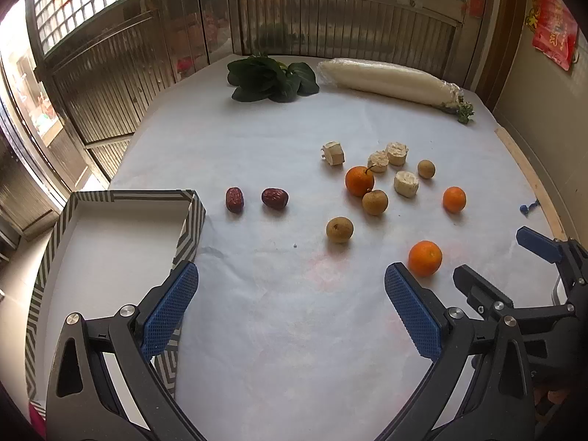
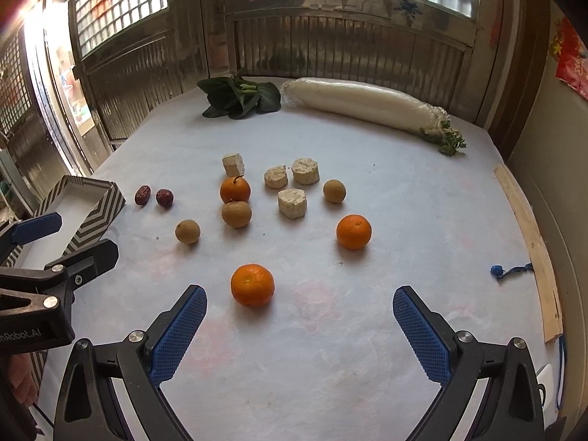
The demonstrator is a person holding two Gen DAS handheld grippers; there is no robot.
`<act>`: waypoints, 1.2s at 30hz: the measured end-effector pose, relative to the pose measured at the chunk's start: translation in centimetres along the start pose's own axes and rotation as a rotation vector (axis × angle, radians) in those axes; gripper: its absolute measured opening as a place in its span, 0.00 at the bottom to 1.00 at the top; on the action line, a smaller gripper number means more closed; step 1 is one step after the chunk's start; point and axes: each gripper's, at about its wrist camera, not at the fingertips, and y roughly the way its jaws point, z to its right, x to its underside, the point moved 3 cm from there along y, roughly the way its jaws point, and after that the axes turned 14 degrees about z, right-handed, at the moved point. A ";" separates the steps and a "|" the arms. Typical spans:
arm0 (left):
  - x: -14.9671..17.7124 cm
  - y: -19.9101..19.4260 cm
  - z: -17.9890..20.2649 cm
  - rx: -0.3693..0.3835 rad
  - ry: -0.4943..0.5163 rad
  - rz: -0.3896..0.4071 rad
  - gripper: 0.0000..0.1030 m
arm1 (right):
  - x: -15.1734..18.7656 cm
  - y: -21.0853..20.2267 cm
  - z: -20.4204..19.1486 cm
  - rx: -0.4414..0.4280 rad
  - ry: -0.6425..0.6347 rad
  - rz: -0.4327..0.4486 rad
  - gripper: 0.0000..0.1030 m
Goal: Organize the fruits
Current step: 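Move both tools toward the fruits on the table, then grasp a mandarin orange with the right tool while the left tool grasps a brown round fruit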
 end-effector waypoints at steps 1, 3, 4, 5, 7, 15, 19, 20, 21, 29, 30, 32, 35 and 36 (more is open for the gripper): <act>0.0 0.1 -0.1 0.001 -0.002 -0.004 0.99 | 0.1 0.0 -0.1 -0.002 -0.001 -0.001 0.99; 0.0 0.2 -0.1 0.003 -0.006 -0.010 0.99 | 0.1 0.0 -0.1 -0.010 -0.001 -0.003 0.99; 0.0 0.3 -0.2 0.004 -0.008 -0.015 0.99 | 0.1 0.0 -0.1 -0.011 -0.001 -0.001 0.99; 0.0 0.4 -0.2 0.007 -0.011 -0.021 0.99 | 0.1 0.0 -0.1 -0.013 0.000 0.002 0.98; 0.1 0.4 -0.2 0.005 -0.012 -0.022 0.99 | 0.1 0.0 0.0 -0.021 0.006 -0.002 0.97; 0.0 0.7 -0.1 0.000 -0.006 -0.018 0.99 | 0.5 0.7 -0.3 -0.049 -0.002 -0.024 0.91; -0.1 0.8 -0.3 0.006 -0.017 -0.022 0.99 | 0.6 1.1 -0.2 -0.071 0.006 -0.033 0.88; -0.1 0.9 -0.3 0.007 -0.018 -0.022 0.99 | 0.6 1.2 -0.3 -0.079 0.009 -0.040 0.86; -0.1 0.9 -0.4 0.006 -0.019 -0.022 0.99 | 0.7 1.4 -0.3 -0.088 0.010 -0.046 0.84; 0.0 1.6 -0.5 0.009 -0.027 -0.044 0.99 | 0.8 3.4 -1.2 -0.162 0.006 -0.094 0.59; 0.0 1.7 -0.4 0.011 -0.026 -0.047 0.99 | 0.8 3.9 -1.3 -0.172 0.006 -0.106 0.56; -0.1 2.0 -0.2 0.020 -0.021 -0.051 0.99 | 0.8 4.4 -1.4 -0.186 0.009 -0.118 0.52; -0.2 2.6 0.3 0.032 -0.014 -0.061 0.99 | 1.0 5.5 -1.6 -0.220 0.009 -0.157 0.38; -0.2 2.9 0.4 0.039 -0.013 -0.067 0.99 | 1.1 5.8 -1.7 -0.226 0.005 -0.172 0.32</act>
